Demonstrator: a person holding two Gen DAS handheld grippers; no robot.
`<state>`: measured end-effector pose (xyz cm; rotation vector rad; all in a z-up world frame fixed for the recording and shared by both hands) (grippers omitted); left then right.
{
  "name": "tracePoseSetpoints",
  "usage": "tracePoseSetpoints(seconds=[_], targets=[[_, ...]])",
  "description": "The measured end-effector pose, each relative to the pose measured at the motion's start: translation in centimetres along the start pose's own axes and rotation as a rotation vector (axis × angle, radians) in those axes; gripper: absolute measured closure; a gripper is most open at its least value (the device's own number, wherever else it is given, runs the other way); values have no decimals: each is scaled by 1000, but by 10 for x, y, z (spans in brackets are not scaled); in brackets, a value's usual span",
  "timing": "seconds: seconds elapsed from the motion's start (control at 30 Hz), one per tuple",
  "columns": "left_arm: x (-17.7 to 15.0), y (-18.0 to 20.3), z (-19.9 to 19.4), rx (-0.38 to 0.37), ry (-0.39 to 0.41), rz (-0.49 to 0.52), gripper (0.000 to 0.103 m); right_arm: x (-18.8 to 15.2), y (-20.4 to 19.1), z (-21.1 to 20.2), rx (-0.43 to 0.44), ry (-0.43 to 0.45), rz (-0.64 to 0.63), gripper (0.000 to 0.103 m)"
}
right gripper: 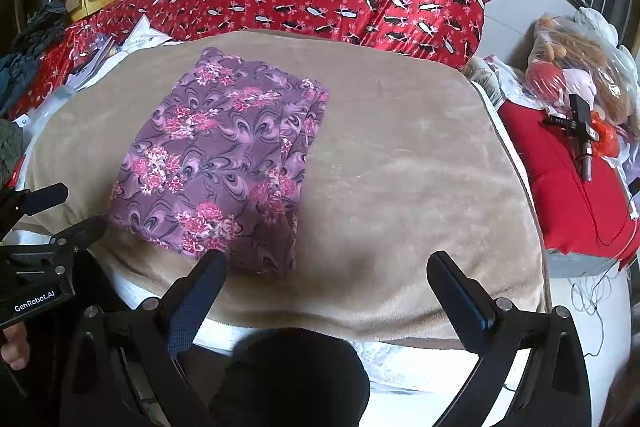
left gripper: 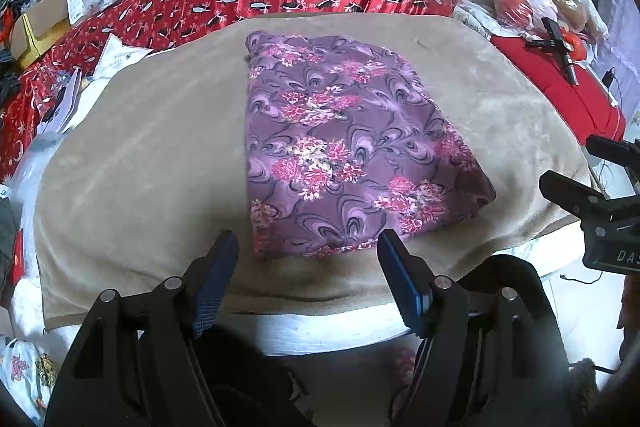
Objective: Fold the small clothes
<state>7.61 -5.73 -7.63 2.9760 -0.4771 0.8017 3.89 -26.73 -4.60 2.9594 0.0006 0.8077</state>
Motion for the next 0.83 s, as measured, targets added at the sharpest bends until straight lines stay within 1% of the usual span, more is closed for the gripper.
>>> tracePoseSetpoints(seconds=[0.13, 0.23, 0.33, 0.47, 0.83], targets=[[0, 2, -3, -5, 4, 3, 32, -1, -1, -1, -2, 1, 1, 2], [0, 8, -7, -26, 3, 10, 31, -1, -1, -2, -5, 2, 1, 2], [0, 16, -15, -46, 25, 28, 31, -2, -1, -4, -10, 3, 2, 2], [1, 21, -18, -35, 36, 52, 29, -4, 1, -9, -28, 9, -1, 2], [-1, 22, -10, -19, -4, 38, 29, -4, 10, -7, -64, 14, -1, 2]])
Point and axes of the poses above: each gripper's, at about its wrist camera, not at the fingertips, and z roughly the way its jaws point, y to its right, x to its top, the point moved 8 cm from there along z, roughly the way its jaws point, and after that the axes turned 8 degrees about -y, right-handed, at the moved point
